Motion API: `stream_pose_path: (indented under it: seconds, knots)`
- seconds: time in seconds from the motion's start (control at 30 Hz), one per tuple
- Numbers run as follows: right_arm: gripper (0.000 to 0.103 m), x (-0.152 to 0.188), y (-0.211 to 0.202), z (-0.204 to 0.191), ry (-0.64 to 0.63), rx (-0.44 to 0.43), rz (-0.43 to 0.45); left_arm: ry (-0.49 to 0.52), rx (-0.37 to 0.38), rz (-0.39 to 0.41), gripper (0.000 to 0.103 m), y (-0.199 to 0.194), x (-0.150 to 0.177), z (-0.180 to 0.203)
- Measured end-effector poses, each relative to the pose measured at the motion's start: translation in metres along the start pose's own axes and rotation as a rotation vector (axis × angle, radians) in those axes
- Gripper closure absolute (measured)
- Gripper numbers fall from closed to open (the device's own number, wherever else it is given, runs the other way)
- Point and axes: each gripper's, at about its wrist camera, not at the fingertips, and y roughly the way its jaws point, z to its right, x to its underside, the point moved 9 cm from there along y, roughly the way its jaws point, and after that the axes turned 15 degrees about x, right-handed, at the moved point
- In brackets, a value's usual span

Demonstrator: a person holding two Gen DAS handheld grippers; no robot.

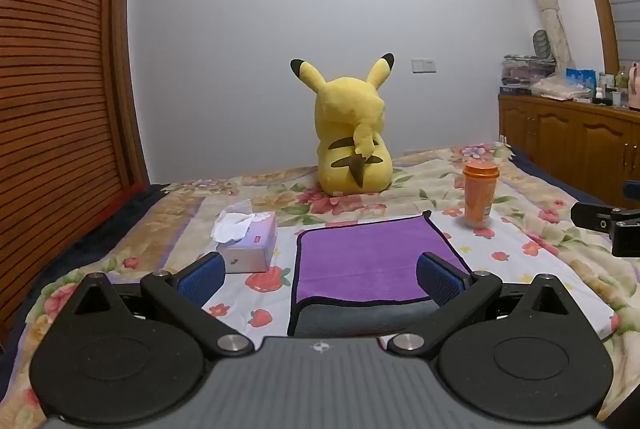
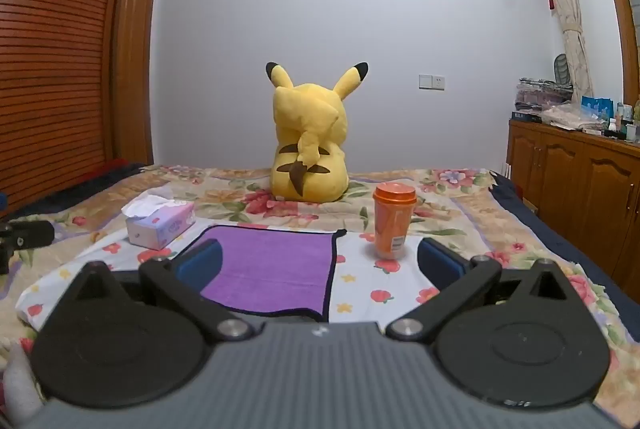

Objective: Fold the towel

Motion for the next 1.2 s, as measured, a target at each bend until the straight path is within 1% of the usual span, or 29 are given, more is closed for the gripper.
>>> stream_pose_path:
  seconds: [1.2]
  knots:
    - [0.0, -0.0025, -0.0013, 0.0002, 0.006, 0.0, 0.002, -0.004, 0.001, 0.001, 0.0, -0.0002, 0.0, 0.0003]
